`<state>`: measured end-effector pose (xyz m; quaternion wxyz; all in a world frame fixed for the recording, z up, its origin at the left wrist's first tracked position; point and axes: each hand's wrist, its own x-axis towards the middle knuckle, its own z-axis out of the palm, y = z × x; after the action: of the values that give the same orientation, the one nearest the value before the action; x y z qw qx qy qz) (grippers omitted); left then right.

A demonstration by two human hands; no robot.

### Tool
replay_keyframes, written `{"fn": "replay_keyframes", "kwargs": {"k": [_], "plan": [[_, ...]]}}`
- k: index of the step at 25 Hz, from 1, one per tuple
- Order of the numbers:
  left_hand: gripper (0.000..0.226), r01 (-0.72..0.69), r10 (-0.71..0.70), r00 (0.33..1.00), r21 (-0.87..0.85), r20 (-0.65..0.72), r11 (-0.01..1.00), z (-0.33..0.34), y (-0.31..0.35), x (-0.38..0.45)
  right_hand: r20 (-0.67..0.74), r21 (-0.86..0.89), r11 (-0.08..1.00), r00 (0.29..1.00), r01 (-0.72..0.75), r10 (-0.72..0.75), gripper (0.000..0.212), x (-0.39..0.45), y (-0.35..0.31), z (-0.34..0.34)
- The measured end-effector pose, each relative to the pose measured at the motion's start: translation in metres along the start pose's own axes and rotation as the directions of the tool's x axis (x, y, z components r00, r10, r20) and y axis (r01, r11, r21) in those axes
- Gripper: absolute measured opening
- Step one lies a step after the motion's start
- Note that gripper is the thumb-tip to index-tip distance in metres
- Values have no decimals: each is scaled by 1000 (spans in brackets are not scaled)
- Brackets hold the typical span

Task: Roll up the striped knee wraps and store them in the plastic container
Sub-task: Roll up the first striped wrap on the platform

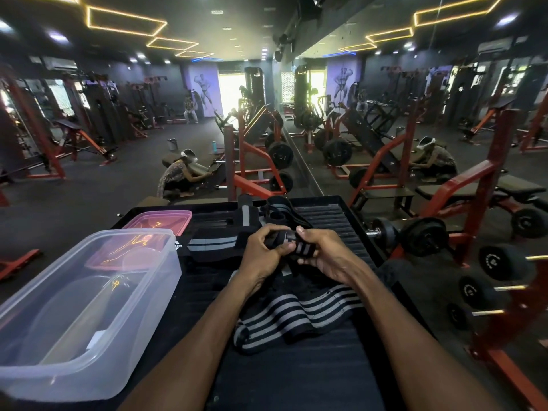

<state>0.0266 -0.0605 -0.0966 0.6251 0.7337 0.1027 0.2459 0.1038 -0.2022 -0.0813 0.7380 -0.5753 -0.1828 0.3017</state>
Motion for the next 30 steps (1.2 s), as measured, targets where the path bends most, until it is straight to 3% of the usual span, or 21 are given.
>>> {"fn": "replay_keyframes", "kwargs": {"k": [3, 6, 8, 11, 13, 17, 19, 21, 23, 26, 28, 30], "plan": [[35, -87, 72, 994, 174, 88, 981, -3, 0, -2, -21, -103, 995, 1000, -18, 16, 15, 0, 2, -4], [35, -66, 41, 993, 239, 108, 969, 4, 0, -3, -107, -199, 978, 991, 59, -81, 5, 1, 4, -9], [32, -44, 26, 996, 202, 89, 978, 7, 1, -5, -115, -221, 971, 986, 93, -120, 5, -1, 2, -14], [37, -38, 27, 997, 139, 75, 990, 6, 4, -8, -75, -244, 969, 995, 43, -63, 19, -6, 1, -21], [43, -48, 36, 997, 169, 71, 985, 5, 5, -8, -66, -343, 939, 996, 37, -64, 19, -9, 0, -22], [51, 150, -166, 979, 139, 117, 979, 11, 5, -11, -135, -588, 806, 974, 70, -183, 7, -12, -2, -30], [41, 195, -256, 949, 298, 184, 935, 11, 4, -12, -171, -658, 752, 978, -21, -123, 10, -15, -1, -38], [34, 116, -290, 921, 526, 261, 843, 8, 7, -14, -164, -829, 552, 982, -89, -89, 21, -16, 1, -45], [34, 44, -294, 901, 609, 318, 792, 6, 14, -16, -152, -921, 376, 982, -100, -112, 30, -21, -1, -42], [35, 0, -320, 860, 628, 397, 778, 3, 25, -19, -154, -944, 311, 979, -106, -133, 46, -26, -5, -39], [37, -10, -355, 815, 623, 458, 782, 0, 30, -21, -151, -976, 183, 970, -116, -191, 51, -30, -6, -36], [36, -39, -349, 787, 606, 509, 795, -4, 34, -21, -81, -992, 123, 942, -42, -326, 34, -35, -5, -28]]}}
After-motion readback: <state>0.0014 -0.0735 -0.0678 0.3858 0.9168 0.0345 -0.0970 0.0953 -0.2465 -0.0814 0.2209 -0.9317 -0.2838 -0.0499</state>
